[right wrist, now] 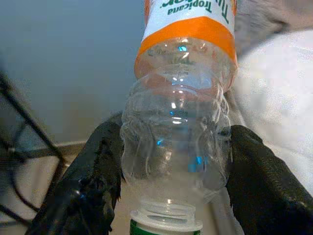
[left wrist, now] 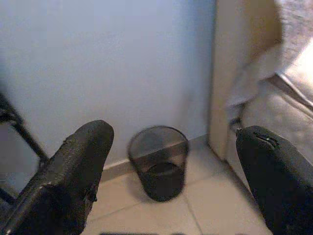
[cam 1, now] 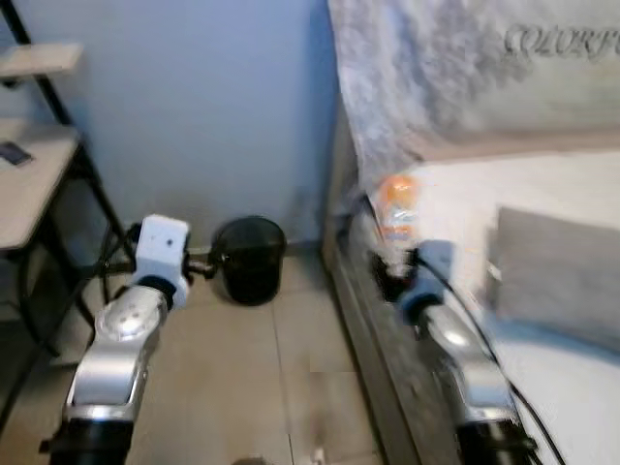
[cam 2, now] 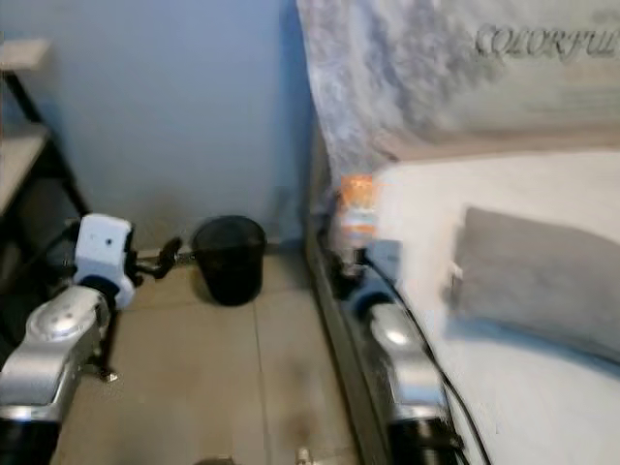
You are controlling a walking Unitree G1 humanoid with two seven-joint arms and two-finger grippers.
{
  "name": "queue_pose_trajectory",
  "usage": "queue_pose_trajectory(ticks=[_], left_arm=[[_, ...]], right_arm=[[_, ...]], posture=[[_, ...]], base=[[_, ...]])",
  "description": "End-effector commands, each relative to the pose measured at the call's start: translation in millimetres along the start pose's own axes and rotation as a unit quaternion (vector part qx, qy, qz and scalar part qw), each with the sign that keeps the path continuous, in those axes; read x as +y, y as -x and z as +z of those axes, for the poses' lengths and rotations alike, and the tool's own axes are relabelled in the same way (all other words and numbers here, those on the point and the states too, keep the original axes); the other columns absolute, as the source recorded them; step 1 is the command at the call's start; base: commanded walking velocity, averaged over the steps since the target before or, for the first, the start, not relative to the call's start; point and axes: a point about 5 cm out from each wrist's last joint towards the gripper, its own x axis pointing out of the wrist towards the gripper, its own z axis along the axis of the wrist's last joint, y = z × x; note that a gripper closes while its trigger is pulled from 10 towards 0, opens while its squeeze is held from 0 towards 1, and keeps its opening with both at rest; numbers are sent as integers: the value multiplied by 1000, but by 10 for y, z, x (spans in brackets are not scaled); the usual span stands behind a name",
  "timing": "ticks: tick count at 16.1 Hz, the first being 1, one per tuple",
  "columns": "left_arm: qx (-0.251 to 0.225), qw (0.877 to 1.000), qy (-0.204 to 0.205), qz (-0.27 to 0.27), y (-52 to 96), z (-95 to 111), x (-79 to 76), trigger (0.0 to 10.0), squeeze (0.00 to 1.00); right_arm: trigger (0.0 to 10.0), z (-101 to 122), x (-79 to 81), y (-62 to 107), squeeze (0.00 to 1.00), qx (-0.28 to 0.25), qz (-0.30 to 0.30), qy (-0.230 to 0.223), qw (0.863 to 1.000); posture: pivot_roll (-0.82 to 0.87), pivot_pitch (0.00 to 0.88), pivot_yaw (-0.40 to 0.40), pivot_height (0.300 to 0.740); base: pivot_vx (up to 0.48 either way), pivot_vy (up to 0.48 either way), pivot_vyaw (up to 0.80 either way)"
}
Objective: Clean up the room
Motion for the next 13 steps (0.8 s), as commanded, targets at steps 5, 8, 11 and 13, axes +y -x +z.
queue_pose_trajectory(ticks=[5,8,11,13], left_arm=[[-11,1000,1,-16,-34,46,-87,10000,0],[-13,1000,3,-20,-45,56,-96,10000,0],[-14,1000,3,-23,-60,64,-106,10000,0],[-14,1000,4,-24,-65,68,-108,10000,0]], right_arm=[[10000,-36,-152,21,0,15,-21,24,999],[10000,-35,-139,16,0,12,-17,15,1000],[10000,-11,-139,4,0,6,-17,27,999],[10000,-8,-136,-1,0,5,-15,26,1000]], posture=[[70,0,-4,740],[70,0,-3,740],[71,0,-5,740],[72,0,-7,740]], base=[[335,0,0],[336,0,0],[342,0,0],[343,0,0]])
